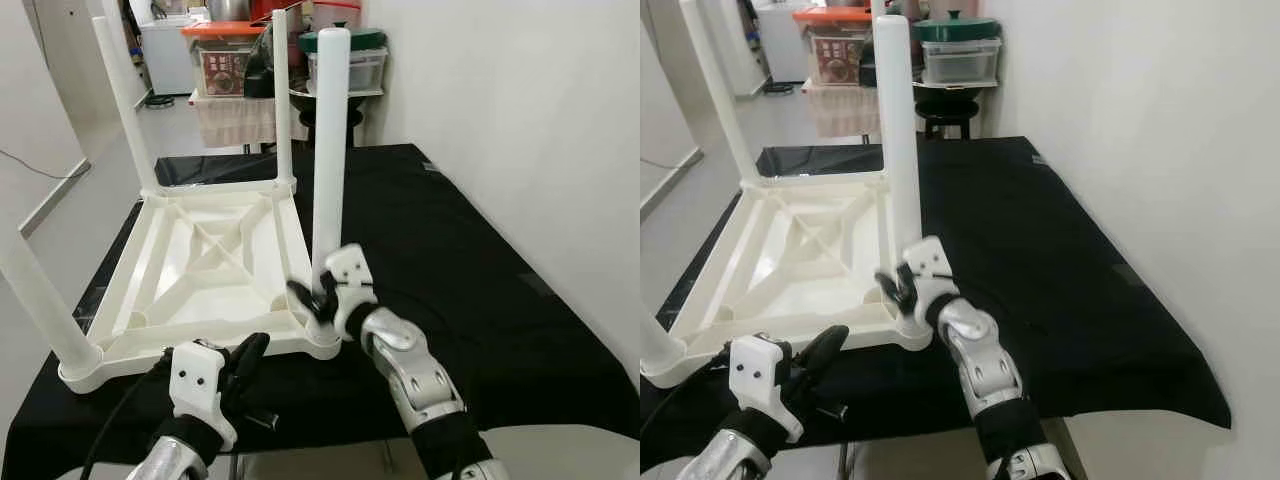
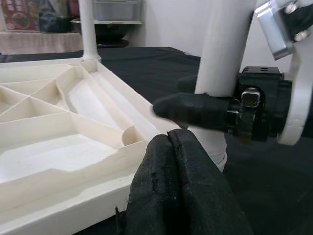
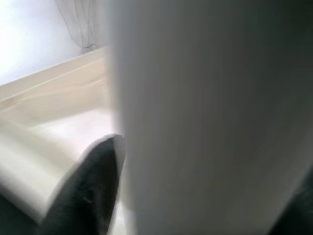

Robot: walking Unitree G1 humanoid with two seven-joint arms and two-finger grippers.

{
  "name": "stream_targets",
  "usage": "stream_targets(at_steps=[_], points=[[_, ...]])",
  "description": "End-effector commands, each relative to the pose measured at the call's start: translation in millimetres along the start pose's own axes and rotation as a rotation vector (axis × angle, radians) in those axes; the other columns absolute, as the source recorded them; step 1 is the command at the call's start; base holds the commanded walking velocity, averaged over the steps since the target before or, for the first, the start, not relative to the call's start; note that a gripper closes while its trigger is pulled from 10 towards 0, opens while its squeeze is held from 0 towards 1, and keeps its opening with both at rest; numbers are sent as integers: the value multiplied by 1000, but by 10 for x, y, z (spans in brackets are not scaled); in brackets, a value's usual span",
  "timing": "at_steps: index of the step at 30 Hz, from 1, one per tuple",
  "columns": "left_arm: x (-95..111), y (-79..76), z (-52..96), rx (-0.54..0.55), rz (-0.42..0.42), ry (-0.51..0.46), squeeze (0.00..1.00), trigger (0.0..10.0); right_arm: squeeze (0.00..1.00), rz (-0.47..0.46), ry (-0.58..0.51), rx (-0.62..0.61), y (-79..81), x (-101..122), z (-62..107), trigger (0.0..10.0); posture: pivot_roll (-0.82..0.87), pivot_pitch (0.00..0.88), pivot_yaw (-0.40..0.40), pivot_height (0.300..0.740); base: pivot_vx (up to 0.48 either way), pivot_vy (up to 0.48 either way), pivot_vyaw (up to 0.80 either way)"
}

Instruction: Building children table

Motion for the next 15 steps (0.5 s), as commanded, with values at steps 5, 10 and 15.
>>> stream_targets(at_steps=[5,10,15], points=[[-23,11,4,0,1,21,0,10000,294,141,-111,359,99,488,21,10000,9,0,-20,740,0,0,0],[-18,-8,12,0,2,21,0,10000,0,205,-71,530,-57,603,27,10000,28,0,-32,740,0,0,0],[-24,-18,20,3,1,23,0,10000,0,119,-70,620,-134,690,3,10000,40,0,-39,740,0,0,0]])
Point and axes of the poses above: a point about 5 cm out from each wrist's last joint towards the gripper, its own z axis pointing back from the gripper into the wrist, its own x axis along the axis of the wrist's last joint, y = z × x, the point moved 3 cm from there along -z, pointing out of the wrist towards the gripper
